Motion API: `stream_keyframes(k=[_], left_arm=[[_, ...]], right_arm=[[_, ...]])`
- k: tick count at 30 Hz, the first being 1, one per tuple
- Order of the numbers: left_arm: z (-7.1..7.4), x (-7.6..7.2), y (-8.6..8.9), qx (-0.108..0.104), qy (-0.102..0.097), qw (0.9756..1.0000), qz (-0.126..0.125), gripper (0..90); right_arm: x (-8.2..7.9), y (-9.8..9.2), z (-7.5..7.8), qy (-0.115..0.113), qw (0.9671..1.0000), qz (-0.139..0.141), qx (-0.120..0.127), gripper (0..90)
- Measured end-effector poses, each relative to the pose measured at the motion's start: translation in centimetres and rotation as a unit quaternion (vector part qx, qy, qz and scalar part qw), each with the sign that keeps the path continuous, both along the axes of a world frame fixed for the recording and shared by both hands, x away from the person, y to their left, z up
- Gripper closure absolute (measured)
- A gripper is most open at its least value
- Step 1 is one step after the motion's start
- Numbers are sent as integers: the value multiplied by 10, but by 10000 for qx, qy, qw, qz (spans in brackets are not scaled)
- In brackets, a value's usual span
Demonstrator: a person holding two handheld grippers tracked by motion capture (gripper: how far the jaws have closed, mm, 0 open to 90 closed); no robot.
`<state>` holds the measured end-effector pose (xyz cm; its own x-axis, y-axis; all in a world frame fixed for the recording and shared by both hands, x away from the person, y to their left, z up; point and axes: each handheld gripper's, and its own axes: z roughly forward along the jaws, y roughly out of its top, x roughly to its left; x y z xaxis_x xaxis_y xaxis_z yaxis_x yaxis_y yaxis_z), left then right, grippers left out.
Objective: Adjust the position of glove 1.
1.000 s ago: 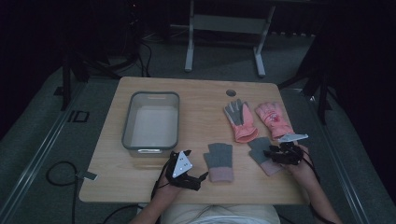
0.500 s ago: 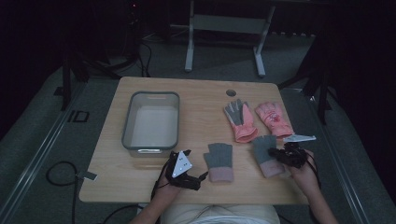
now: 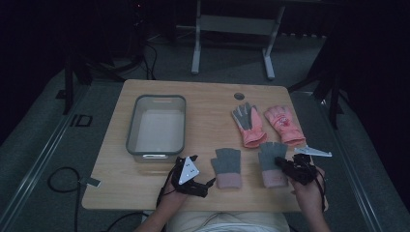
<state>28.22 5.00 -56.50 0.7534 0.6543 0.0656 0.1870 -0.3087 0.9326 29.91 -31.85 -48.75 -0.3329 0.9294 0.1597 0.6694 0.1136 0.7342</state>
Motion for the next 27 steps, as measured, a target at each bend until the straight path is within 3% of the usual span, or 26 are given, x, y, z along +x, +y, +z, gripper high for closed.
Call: stream_keyframes(k=[4, 10, 16, 24, 27], left_arm=[[0, 0, 0, 2, -5, 10000, 1, 0], [0, 0, 0, -1, -16, 10000, 0, 0], [0, 0, 0, -3, -15, 10000, -8, 0], [0, 0, 0, -4, -13, 10000, -29, 0], [0, 0, 0, -2, -1, 10000, -34, 0]], right_arm=[[-3, 4, -17, 117, 9998, -120, 72, 847], [4, 8, -41, 226, 9994, -232, -145, 843], [10, 7, -59, 416, 9984, -346, -146, 796], [9, 5, -57, 320, 9987, -362, -188, 712], [8, 4, -46, 187, 9990, -82, -401, 710]])
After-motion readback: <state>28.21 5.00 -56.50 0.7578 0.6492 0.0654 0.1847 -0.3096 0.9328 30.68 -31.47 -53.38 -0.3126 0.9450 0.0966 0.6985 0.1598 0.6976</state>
